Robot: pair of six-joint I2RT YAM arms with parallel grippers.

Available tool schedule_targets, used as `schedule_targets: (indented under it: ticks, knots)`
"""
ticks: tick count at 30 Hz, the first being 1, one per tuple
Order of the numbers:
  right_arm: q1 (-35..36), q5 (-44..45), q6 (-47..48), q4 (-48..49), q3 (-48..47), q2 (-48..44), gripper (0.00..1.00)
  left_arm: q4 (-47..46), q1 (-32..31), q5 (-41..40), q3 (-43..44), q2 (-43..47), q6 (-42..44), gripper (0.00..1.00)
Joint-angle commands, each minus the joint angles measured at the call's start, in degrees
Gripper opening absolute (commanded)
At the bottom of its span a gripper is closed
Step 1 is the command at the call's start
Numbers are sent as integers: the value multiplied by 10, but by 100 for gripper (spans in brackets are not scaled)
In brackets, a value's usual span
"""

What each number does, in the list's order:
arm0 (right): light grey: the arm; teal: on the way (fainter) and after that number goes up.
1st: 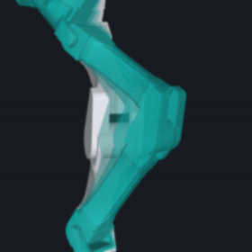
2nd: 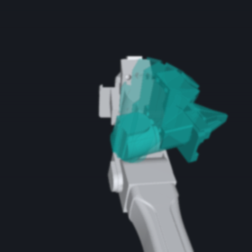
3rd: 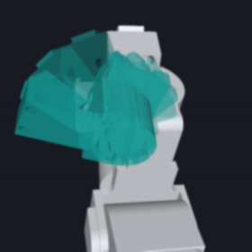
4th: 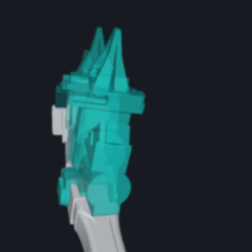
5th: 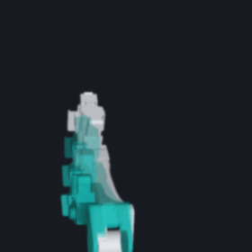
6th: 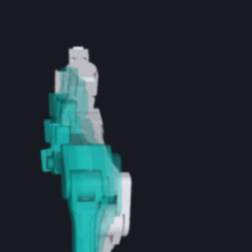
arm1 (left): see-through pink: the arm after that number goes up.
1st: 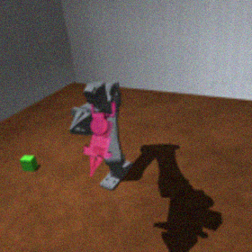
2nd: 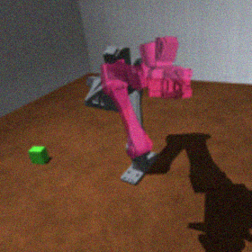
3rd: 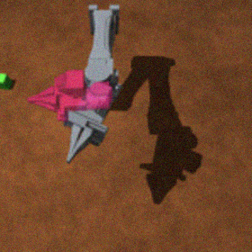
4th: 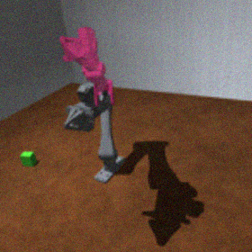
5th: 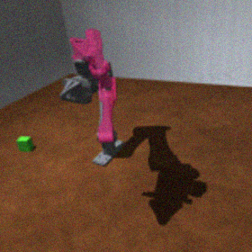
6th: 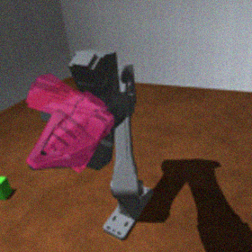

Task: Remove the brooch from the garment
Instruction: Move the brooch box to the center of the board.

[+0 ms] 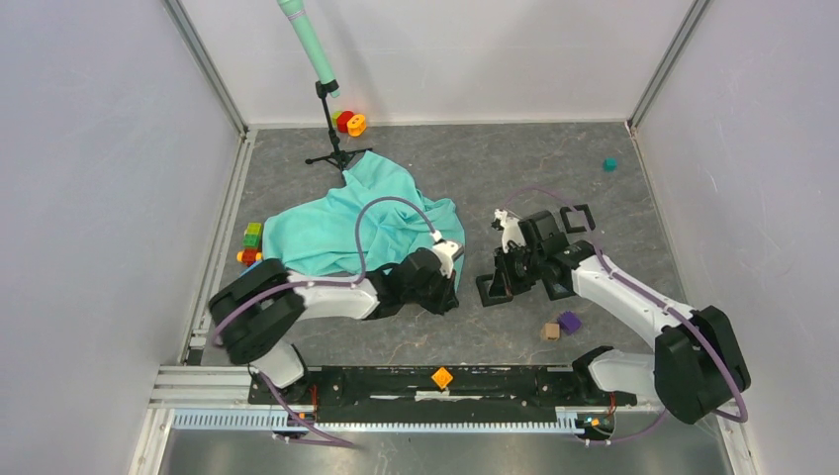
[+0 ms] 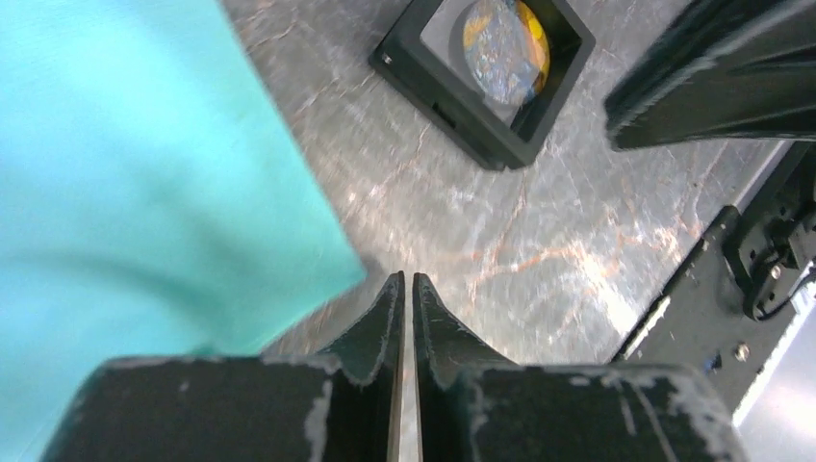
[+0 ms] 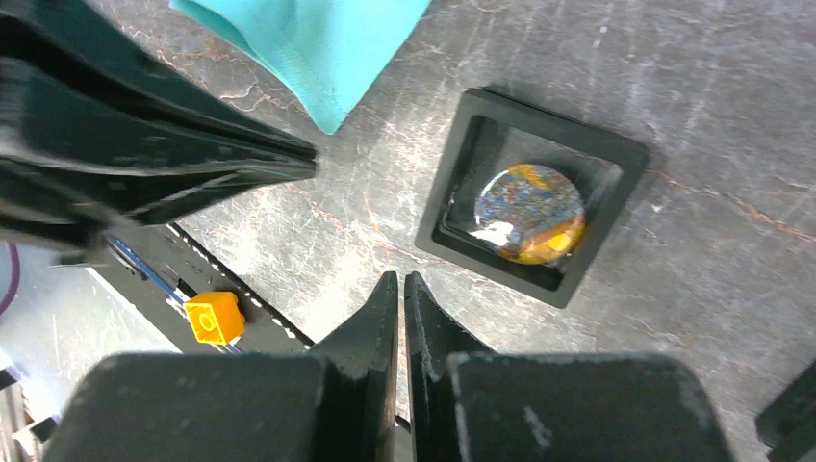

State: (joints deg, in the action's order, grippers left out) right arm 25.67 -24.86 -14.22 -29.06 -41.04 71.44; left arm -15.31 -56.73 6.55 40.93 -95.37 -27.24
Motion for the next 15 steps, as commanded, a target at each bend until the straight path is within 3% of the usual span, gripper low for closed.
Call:
schedule_targets:
  ticks: [1,6,11,15]
  knots:
    - [44,51,-50,72,20,-23,10,131,6,-94,-7,137,19,13]
    - [110,104,-94,124,34,-5,25,216,35,-166,-37,267,12,27]
    - [158,152,-107,141,20,35,26,250,91,-180,-78,359,8,42]
    - [161,212,-103,136,12,72,24,248,114,-186,-115,426,-1,47]
